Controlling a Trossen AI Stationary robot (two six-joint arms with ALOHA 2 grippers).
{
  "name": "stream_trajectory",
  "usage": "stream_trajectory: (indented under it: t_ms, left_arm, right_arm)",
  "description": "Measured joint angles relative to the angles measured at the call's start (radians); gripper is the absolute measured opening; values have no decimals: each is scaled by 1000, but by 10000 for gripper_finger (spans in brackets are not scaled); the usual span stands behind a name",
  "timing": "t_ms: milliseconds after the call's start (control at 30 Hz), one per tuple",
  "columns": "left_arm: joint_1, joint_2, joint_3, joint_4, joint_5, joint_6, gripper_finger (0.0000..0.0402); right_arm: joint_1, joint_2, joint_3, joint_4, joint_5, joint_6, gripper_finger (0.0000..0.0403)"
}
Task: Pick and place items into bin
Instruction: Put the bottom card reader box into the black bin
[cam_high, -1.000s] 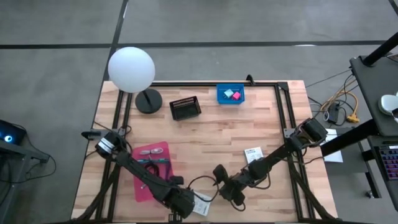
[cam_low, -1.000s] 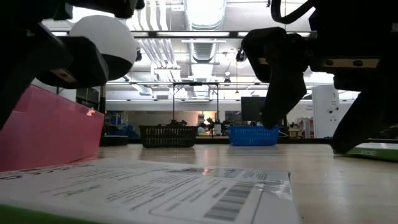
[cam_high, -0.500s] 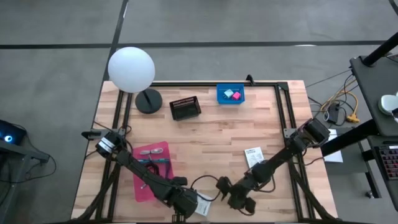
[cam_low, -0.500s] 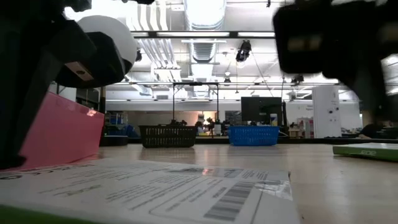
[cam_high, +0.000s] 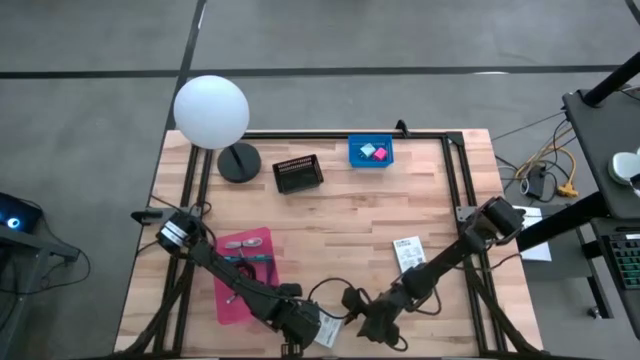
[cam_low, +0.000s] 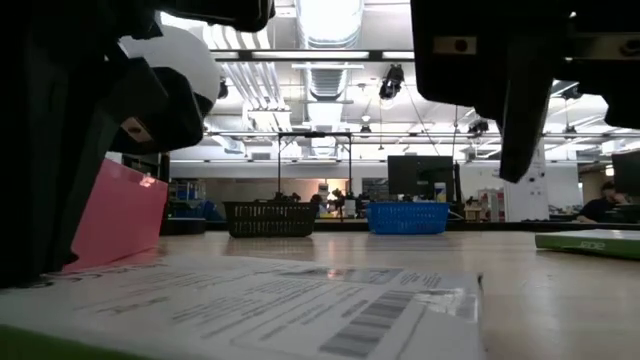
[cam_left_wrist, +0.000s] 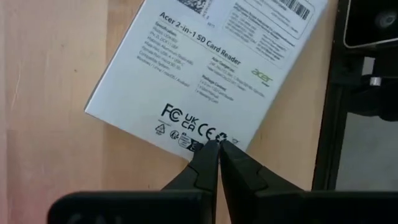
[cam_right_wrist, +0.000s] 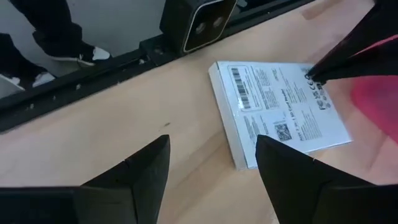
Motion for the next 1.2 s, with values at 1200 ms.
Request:
stream_trajectory:
  t_ms: [1200]
  left_arm:
    - [10,-23,-39,52,-6,-25,0]
  right_arm:
    - [-3,16,9,76,28,-155,224]
